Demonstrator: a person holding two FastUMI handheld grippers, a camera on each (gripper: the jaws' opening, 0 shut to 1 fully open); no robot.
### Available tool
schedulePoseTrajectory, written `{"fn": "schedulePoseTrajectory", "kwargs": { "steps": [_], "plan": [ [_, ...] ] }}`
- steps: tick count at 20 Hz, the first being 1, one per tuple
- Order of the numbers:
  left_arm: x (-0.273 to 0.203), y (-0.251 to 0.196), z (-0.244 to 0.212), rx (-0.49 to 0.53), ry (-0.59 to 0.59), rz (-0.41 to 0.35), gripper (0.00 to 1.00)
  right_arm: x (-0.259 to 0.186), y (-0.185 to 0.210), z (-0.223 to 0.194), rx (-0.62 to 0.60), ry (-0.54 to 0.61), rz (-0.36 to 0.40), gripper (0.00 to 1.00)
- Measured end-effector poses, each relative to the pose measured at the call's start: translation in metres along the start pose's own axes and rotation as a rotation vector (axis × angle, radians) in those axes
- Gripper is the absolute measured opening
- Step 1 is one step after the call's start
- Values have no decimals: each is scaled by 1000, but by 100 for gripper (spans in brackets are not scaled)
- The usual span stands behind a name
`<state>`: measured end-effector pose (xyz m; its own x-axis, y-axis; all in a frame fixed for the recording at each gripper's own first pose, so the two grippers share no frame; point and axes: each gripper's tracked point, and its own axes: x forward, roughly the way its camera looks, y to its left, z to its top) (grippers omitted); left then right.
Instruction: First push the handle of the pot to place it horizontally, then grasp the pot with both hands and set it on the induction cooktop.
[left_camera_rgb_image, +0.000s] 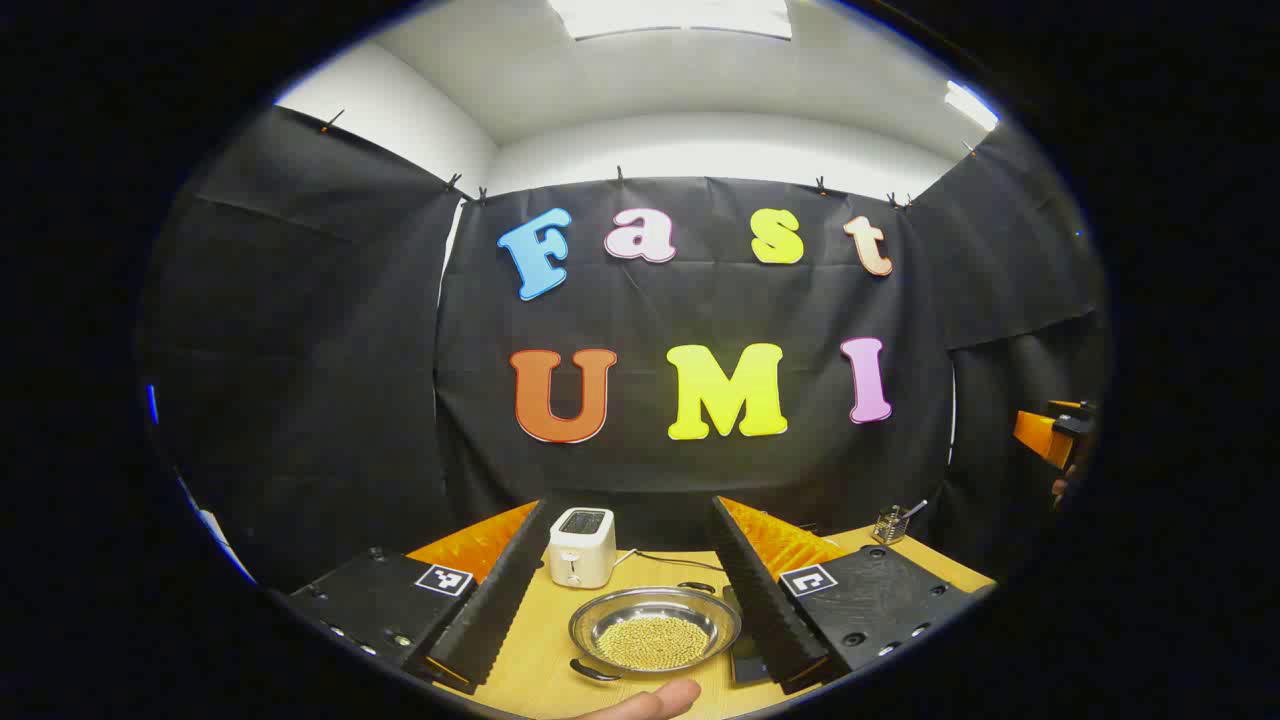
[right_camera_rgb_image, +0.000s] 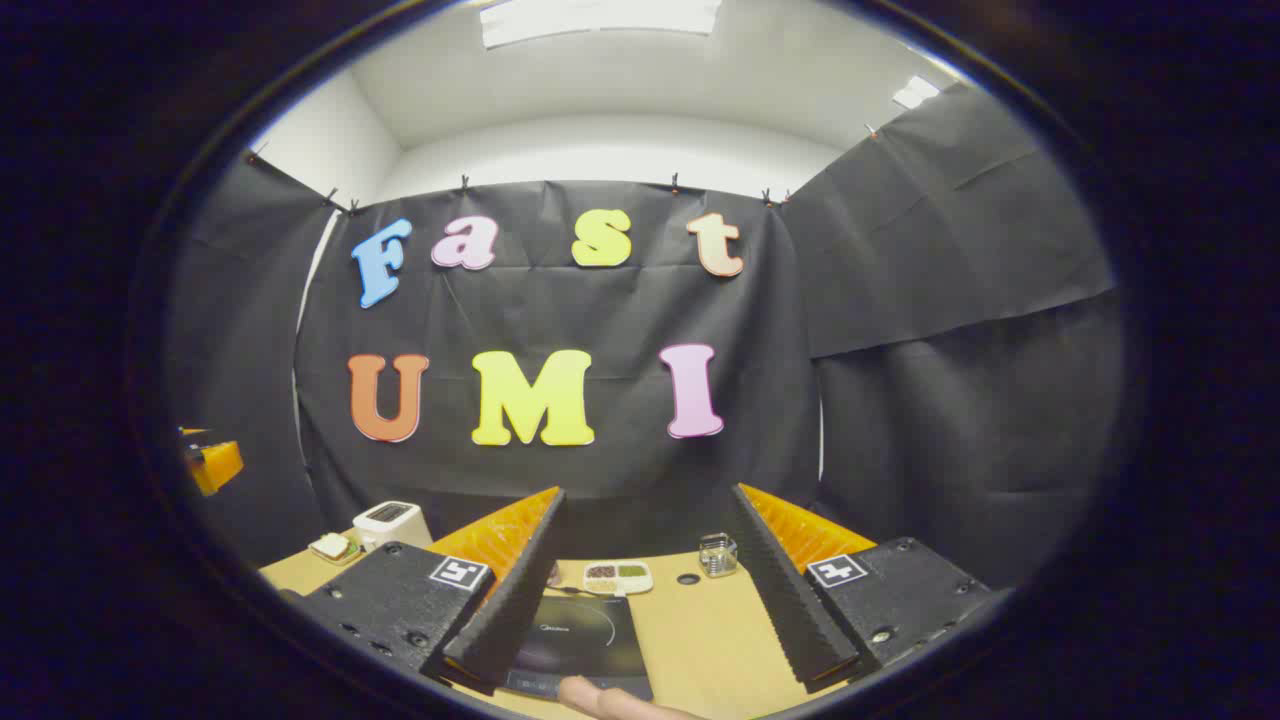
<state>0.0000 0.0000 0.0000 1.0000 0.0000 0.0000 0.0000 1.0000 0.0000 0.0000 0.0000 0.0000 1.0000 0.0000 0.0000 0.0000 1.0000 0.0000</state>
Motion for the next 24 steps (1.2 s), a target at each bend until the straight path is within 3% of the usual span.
{"fn": "schedulePoseTrajectory", "kwargs": {
  "steps": [1,4,5,16,19,20,21,24],
  "plan": [
    [-2,0,2,1,-3,-3,95,-1,2,0,-3,0,6,96],
    [-6,-6,1,14,0,-21,95,-3,-2,1,-4,2,8,100],
    [-7,-9,3,18,-1,-37,95,-5,-1,0,-8,6,15,96],
    [-11,-29,-8,50,22,-84,95,-20,-4,13,-32,-45,30,96],
    [-14,-30,-7,41,19,-82,95,-25,-1,14,-26,-51,39,96],
    [-15,-31,-5,37,16,-84,95,-26,-2,15,-21,-54,37,100],
    [-15,-30,-5,35,12,-84,95,-26,-4,15,-21,-57,36,96],
    [-15,-26,-8,26,14,-63,95,-26,-6,12,-28,-62,30,96]
  ]
}}
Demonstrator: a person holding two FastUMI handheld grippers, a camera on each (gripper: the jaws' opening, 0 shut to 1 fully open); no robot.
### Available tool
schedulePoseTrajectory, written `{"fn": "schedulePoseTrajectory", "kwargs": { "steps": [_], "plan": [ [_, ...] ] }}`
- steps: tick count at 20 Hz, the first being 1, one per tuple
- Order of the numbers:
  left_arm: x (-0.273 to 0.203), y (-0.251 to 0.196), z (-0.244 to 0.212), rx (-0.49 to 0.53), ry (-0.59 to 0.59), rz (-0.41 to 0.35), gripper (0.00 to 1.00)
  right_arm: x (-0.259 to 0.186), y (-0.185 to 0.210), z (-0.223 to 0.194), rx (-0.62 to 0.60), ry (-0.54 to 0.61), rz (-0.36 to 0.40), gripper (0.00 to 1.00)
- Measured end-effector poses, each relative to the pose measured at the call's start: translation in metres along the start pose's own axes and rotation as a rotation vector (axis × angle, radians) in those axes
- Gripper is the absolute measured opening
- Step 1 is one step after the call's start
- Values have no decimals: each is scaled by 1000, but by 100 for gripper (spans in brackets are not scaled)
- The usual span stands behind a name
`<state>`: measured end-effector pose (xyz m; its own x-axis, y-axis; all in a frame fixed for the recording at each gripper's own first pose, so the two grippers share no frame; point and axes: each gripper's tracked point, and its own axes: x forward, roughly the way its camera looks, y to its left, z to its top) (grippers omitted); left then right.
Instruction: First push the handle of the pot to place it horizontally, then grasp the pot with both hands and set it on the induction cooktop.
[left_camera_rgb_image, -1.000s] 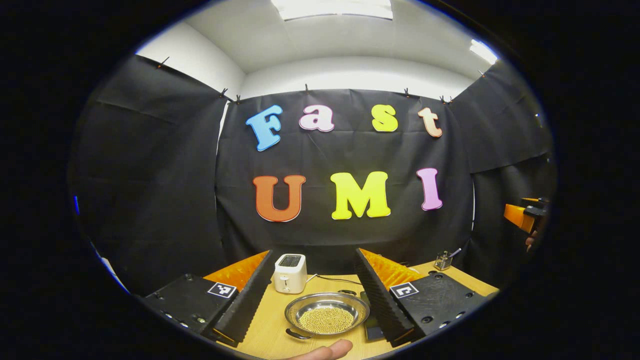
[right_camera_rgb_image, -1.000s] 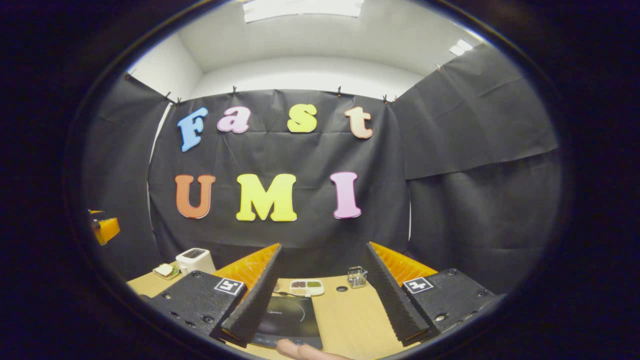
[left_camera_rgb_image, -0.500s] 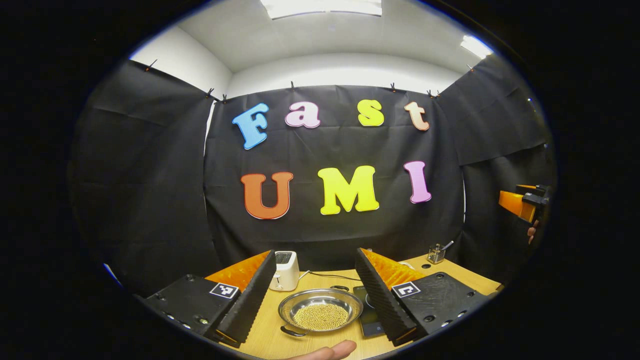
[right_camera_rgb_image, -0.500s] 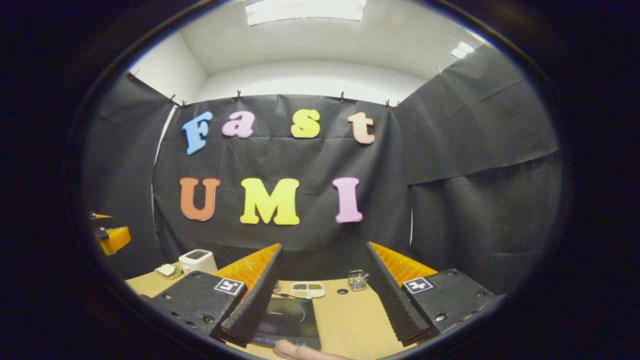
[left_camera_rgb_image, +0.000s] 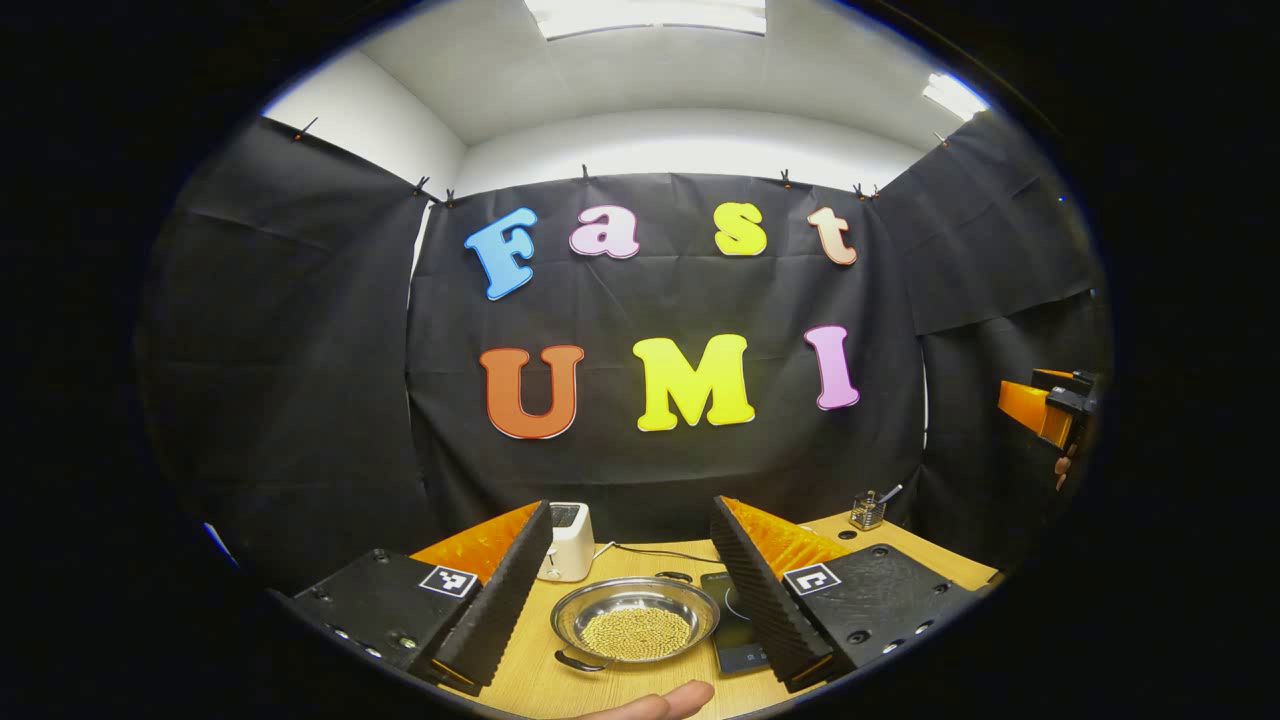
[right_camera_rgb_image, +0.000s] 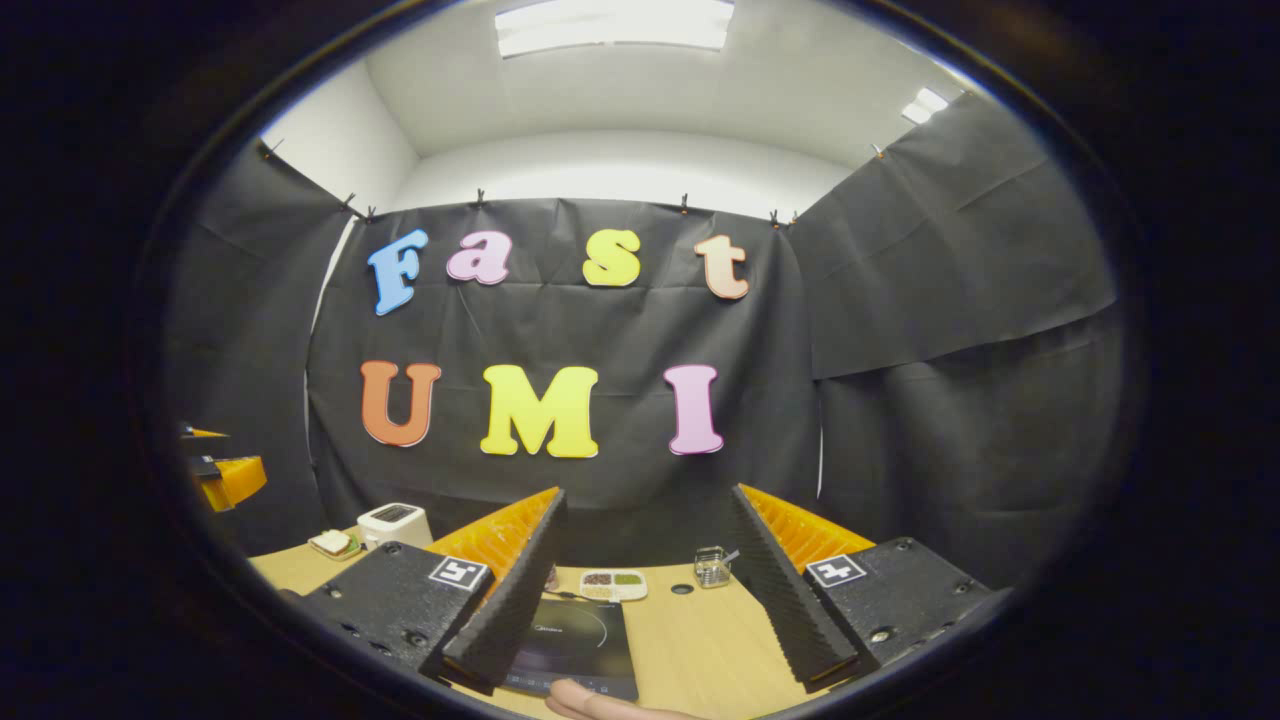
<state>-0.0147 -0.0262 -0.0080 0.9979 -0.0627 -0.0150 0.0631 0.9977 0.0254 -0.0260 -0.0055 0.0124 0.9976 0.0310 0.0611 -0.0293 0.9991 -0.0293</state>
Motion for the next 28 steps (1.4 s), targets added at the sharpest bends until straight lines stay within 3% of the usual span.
{"fn": "schedulePoseTrajectory", "kwargs": {
  "steps": [4,5,7,12,15,18,21,24,25,27,28],
  "plan": [
    [6,4,-17,-22,34,16,95,1,3,-8,3,14,10,96],
    [8,6,-23,-27,49,18,95,1,5,-10,1,17,14,100],
    [11,11,-40,-39,89,26,95,3,7,-15,-5,22,21,96],
    [21,27,-88,-63,234,68,96,3,15,-22,-9,31,43,96],
    [22,25,-117,-92,320,54,95,5,18,-26,-10,33,52,96],
    [31,20,-139,-108,365,23,80,6,20,-29,-10,40,58,96],
    [32,5,-185,-167,508,-41,65,8,20,-37,-6,52,58,100],
    [29,-3,-222,-193,614,-80,9,10,18,-43,-9,61,55,96],
    [30,-4,-228,-177,623,-84,12,11,17,-45,-9,64,53,96],
    [29,-7,-247,-174,675,-100,0,13,15,-50,-9,73,48,96],
    [30,-10,-254,-171,688,-114,0,14,12,-52,-7,78,44,96]
  ]
}}
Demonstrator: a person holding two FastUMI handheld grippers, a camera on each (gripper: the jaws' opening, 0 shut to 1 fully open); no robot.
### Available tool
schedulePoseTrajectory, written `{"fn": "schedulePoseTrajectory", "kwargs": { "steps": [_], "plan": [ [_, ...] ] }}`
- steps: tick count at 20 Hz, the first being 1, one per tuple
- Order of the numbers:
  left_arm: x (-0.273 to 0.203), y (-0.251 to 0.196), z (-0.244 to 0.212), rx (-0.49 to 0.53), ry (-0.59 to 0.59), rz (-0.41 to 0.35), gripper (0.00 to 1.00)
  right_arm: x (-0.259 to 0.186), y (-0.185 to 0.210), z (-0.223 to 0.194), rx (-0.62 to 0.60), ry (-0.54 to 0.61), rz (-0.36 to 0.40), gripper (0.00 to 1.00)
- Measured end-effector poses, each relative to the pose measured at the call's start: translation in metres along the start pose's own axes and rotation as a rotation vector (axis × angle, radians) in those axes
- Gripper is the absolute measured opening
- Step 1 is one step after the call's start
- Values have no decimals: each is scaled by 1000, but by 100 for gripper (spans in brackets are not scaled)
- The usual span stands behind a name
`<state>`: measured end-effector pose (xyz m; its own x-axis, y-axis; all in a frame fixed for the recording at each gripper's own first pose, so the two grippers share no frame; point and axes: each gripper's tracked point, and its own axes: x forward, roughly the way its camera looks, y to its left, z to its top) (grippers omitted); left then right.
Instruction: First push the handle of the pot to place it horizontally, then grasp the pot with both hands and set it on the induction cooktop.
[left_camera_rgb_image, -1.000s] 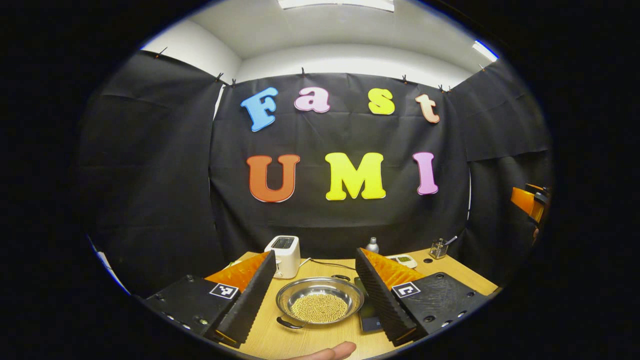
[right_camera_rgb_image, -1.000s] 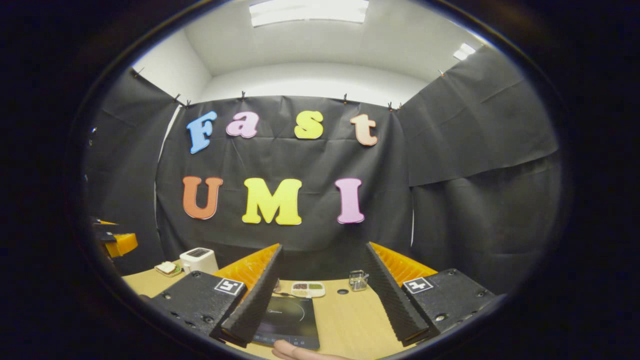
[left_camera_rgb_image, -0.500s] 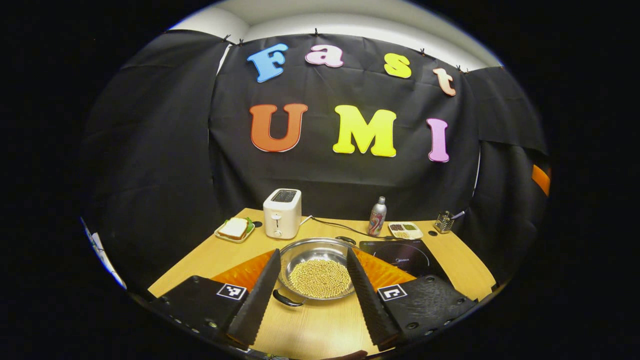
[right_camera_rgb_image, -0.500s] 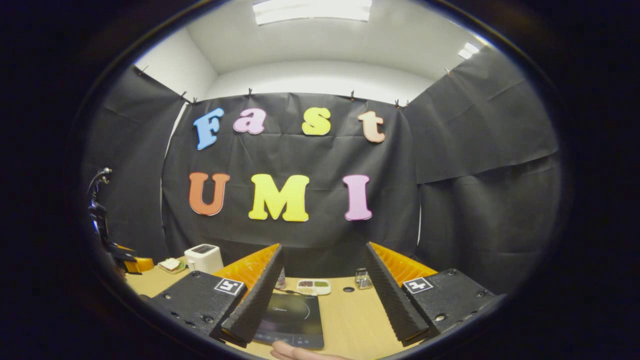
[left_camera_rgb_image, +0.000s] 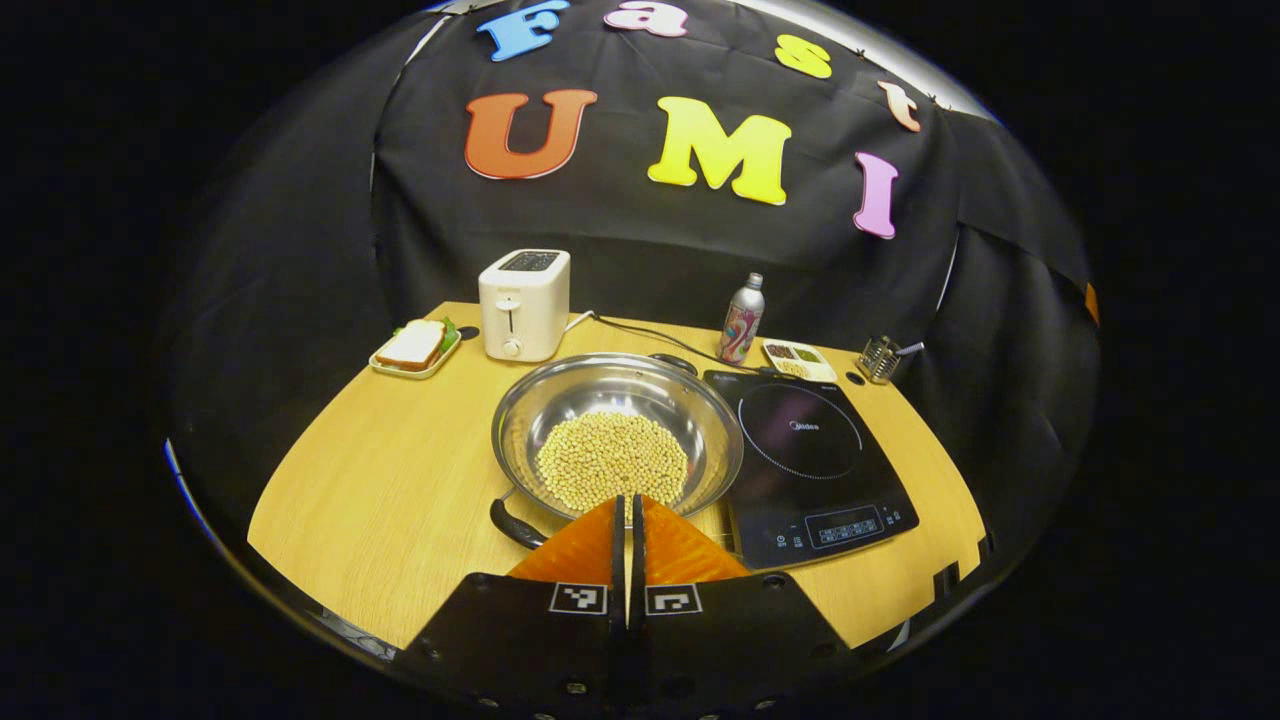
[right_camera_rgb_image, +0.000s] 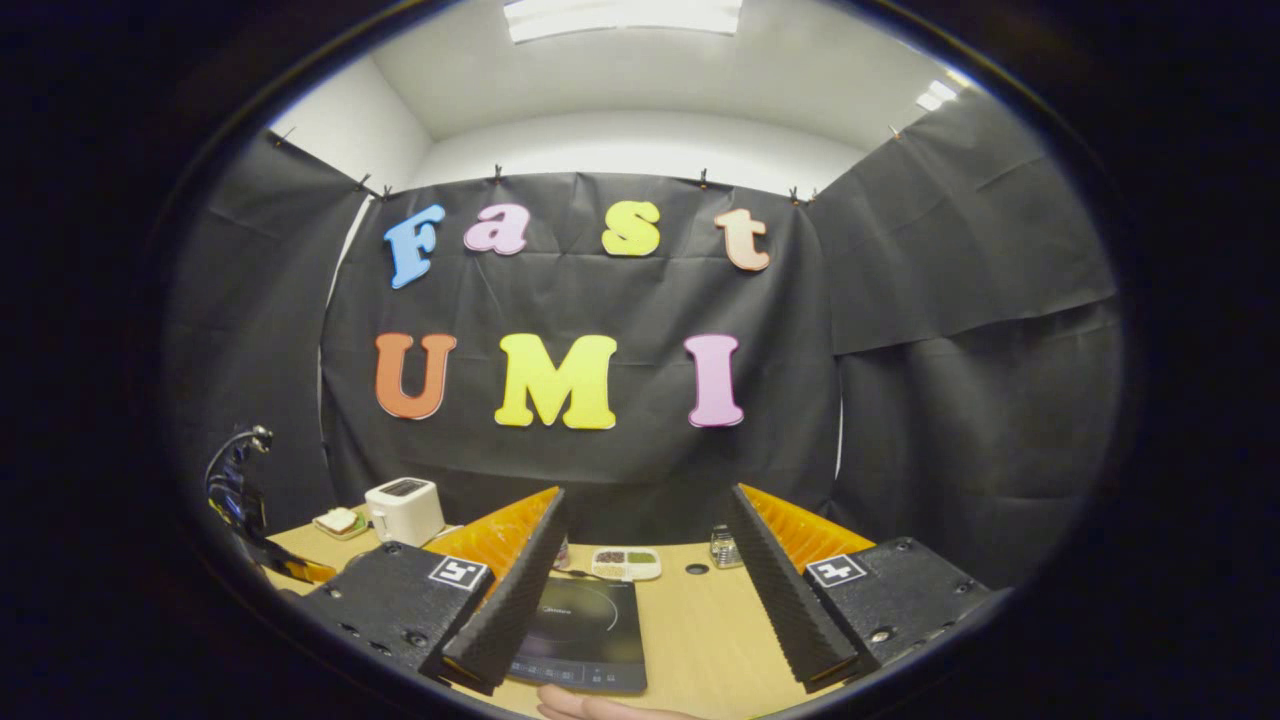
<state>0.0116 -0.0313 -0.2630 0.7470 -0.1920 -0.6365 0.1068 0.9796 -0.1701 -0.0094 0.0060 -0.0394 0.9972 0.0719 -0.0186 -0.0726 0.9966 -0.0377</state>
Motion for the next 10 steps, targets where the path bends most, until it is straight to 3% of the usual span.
{"fn": "schedulePoseTrajectory", "kwargs": {
  "steps": [10],
  "plan": [
    [37,9,-50,-8,153,9,0,11,-4,-21,0,51,-5,96]
  ]
}}
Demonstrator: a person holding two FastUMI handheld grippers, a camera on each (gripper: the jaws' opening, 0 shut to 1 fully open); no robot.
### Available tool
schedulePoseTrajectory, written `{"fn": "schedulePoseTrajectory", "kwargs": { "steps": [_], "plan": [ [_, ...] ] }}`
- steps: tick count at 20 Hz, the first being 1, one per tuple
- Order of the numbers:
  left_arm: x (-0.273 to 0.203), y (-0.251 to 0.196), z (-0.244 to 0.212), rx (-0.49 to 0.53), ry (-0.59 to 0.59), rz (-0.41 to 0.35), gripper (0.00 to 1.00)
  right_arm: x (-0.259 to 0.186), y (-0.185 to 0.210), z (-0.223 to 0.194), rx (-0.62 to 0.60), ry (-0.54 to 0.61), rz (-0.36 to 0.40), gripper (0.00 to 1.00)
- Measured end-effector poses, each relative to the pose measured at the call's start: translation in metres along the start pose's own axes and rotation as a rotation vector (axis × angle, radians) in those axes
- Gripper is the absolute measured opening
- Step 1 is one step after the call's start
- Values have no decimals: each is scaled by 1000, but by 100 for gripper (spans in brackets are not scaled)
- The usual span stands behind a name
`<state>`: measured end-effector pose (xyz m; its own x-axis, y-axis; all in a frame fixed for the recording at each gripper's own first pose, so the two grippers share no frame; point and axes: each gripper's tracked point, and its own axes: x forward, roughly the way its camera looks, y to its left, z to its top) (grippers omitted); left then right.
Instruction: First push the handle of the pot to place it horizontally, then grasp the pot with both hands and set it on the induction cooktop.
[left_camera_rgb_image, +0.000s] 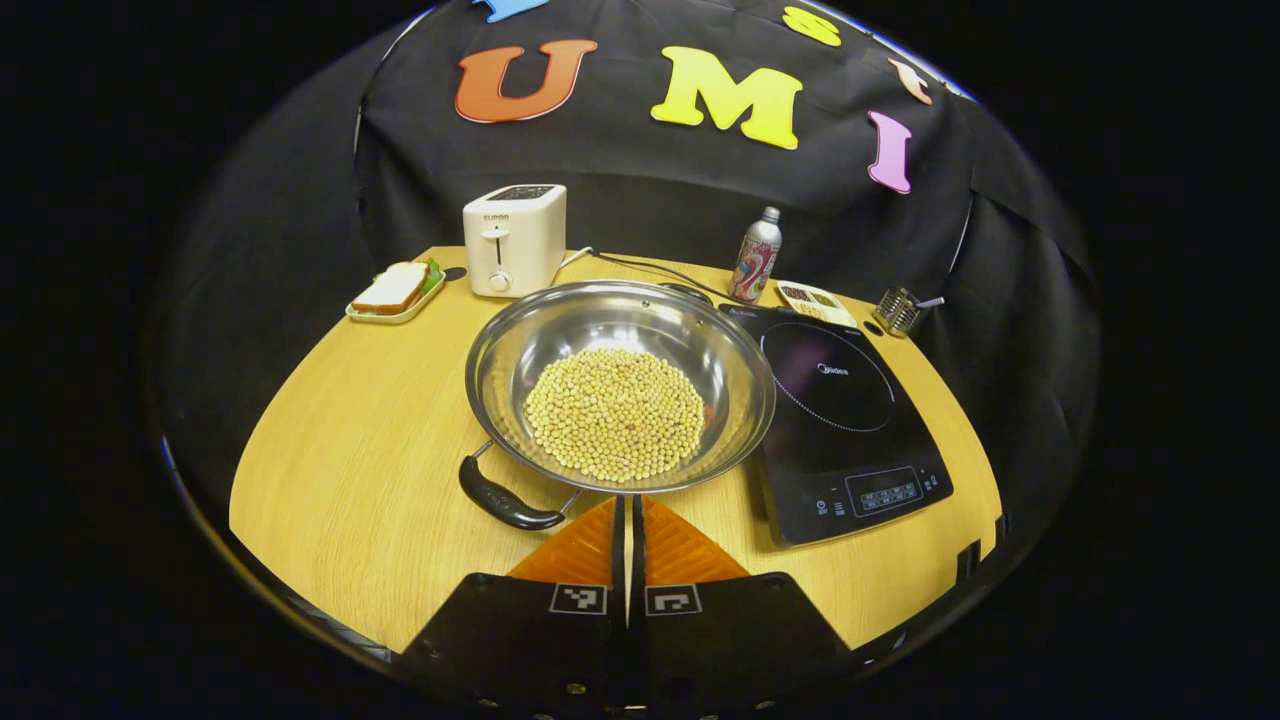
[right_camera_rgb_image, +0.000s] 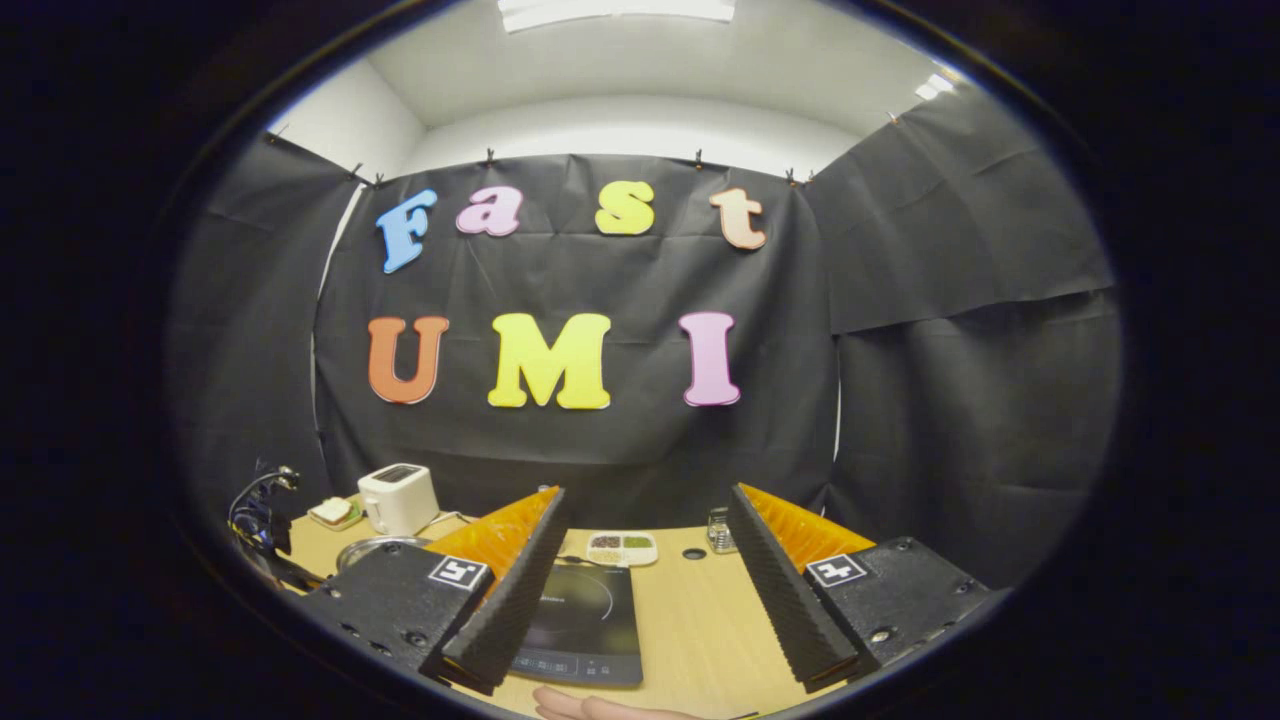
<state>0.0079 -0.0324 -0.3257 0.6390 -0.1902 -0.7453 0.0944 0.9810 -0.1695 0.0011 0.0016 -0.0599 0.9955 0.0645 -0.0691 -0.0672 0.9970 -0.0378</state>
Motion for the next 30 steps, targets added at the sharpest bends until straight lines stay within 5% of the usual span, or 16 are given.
{"fn": "schedulePoseTrajectory", "kwargs": {
  "steps": [5,6,7,8,9,10,11,12,13,24,25,26,30],
  "plan": [
    [23,15,-16,-15,61,17,0,2,3,-6,-12,11,5,100],
    [25,20,-17,-23,68,27,10,3,3,-6,-16,13,5,96],
    [28,24,-17,-30,70,29,0,3,4,-7,-19,13,6,96],
    [28,26,-16,-41,73,26,0,3,4,-7,-20,14,7,96],
    [29,28,-18,-46,69,35,10,4,4,-7,-20,15,7,100],
    [29,33,-17,-40,68,50,0,4,6,-7,-20,16,8,96],
    [29,38,-15,-37,65,63,0,3,6,-7,-20,15,11,100],
    [29,41,-14,-37,64,67,10,3,7,-6,-21,12,11,96],
    [29,41,-14,-43,66,64,0,3,7,-7,-24,12,11,96],
    [33,85,1,-81,89,95,0,5,12,-11,-29,14,6,100],
    [34,90,2,-82,94,103,10,5,10,-11,-19,10,3,96],
    [36,95,5,-82,96,112,0,4,10,-10,-8,3,3,96],
    [46,112,15,-76,117,147,0,8,13,-16,-8,-2,1,96]
  ]
}}
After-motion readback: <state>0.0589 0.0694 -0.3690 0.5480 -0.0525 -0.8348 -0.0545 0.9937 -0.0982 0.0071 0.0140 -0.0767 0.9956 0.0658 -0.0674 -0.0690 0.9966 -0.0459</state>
